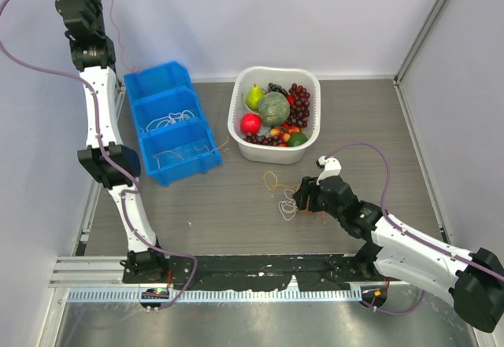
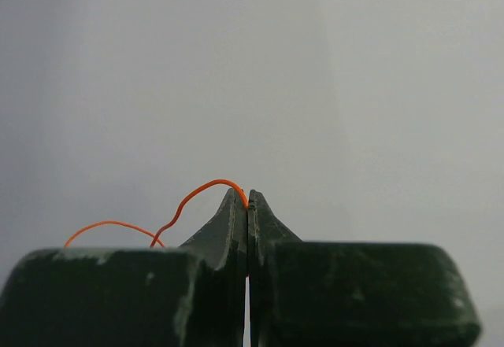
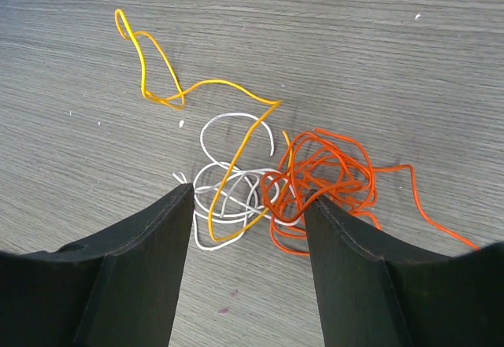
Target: Untangle the cables
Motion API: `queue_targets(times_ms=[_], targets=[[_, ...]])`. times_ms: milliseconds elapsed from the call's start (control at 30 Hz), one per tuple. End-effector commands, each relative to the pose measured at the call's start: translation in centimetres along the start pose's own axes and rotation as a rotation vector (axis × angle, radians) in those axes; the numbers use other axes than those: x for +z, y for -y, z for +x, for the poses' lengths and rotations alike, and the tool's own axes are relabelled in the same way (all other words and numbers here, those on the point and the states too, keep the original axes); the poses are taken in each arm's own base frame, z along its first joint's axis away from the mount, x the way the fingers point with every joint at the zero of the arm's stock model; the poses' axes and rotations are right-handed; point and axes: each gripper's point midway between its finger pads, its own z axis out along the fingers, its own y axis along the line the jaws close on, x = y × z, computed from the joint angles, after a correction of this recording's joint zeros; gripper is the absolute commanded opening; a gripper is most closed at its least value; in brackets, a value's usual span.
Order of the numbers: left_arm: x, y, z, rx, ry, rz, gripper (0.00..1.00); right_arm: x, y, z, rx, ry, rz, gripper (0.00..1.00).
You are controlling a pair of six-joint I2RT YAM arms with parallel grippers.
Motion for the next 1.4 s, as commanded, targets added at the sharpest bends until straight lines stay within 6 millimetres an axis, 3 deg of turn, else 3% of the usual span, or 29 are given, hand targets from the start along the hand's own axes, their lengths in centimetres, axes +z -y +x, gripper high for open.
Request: queue_targets(times_ms=[0,100,333,567,667,867,1067,1133,1200,1367], targets=[[-1.3,6.4,-8.4,-0.034,0.186,0.152,0.0,0.1,-0.4,-1.6,0.015,0.062,-0.007,0.63],[-1.4,6.9,-9.3,-0.065,0.215,0.173,0.0,0.1,-0.4,-1.6,0.014,0.061,-0.01,0.63],[-1.2,6.6,-8.8,-0.129,0.222,0.189,0.0,0.0,-0.4,-1.6,0.016,0.064,-0.008,0.63],[-2.1,9.0,-11.5,-0.196,0.277,0.26,0.0,0.1,-0.3,-1.5,0.017,0.061,-0.003,0.63],[-2.3,9.5,-11.3,-0.224,0.263,0.279,0.0,0.1,-0.4,-1.6,0.015,0.062,-0.009,0.63],[-1.5,8.3,-8.3,-0.285,0.193,0.255,0.0,-0.1,-0.4,-1.6,0.017,0.07,-0.015,0.63],[-2.2,11.9,-6.1,-0.287,0.123,0.315,0.0,-0.2,-0.4,-1.6,0.02,0.076,-0.019,0.63],[-2.4,12.2,-4.9,-0.307,0.086,0.303,0.0,-0.2,-0.4,-1.6,0.02,0.077,-0.02,0.63],[-2.4,11.5,-3.0,-0.336,0.043,0.272,0.0,-0.2,-0.4,-1.7,0.021,0.081,-0.022,0.63],[-2.4,13.1,2.5,-0.357,-0.107,0.297,0.0,-0.3,-0.6,-1.8,0.021,0.085,-0.035,0.63]])
